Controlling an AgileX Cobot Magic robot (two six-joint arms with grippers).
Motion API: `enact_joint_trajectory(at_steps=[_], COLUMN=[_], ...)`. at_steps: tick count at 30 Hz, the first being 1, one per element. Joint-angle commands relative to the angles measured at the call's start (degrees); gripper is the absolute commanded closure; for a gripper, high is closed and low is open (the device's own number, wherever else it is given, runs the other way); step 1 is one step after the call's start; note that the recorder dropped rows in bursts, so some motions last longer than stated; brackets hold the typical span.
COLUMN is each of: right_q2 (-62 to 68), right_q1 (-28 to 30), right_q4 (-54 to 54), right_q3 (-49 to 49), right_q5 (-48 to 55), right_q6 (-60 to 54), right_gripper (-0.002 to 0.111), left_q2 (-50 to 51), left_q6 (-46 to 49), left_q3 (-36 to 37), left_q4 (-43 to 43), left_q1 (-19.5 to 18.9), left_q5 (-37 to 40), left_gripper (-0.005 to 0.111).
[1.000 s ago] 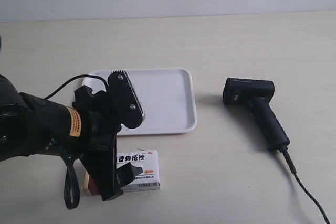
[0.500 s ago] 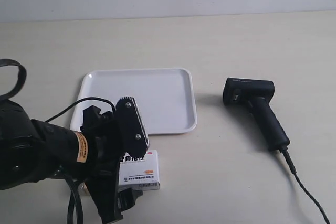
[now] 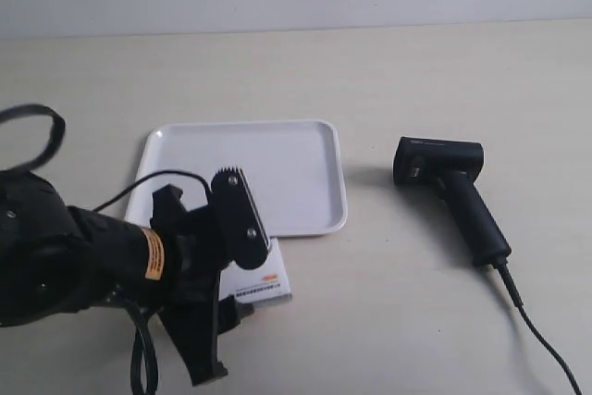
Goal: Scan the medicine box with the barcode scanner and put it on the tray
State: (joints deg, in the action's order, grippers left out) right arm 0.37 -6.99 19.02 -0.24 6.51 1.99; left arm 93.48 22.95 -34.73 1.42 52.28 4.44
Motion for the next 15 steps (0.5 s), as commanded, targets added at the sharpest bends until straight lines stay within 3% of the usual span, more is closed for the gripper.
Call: enact_joint_trajectory(at_steps=[1,5,9,15], right_q2=[-0.4,7.4,21.2,49.1], right_q1=[0.3,0.3,0.3,0.3], right_q4=[2.4,5.8,12.9,28.6], right_q3=[0.2,-2.0,-4.1,-9.1], right_q5=[-1.8,-0.7,-1.4,0.2], right_q6=[-1.4,-4.8,-11.9,-30.9], right_gripper=[0.108,0.108,0.104,0.076], left_q2=[-9.6,-14.7,-12.1,-1.4], left_q6=[2.9,4.1,6.5,13.7], left_q3=[-4.6,-7.6,-7.2,-7.6], left_q4=[2.5,2.6,2.6,2.6], left_q1=[-0.4,-6.6,-13.8,-14.7], left_q5=[0.8,1.0,0.9,-3.5], left_gripper=[0.107,0.107,0.107,0.107])
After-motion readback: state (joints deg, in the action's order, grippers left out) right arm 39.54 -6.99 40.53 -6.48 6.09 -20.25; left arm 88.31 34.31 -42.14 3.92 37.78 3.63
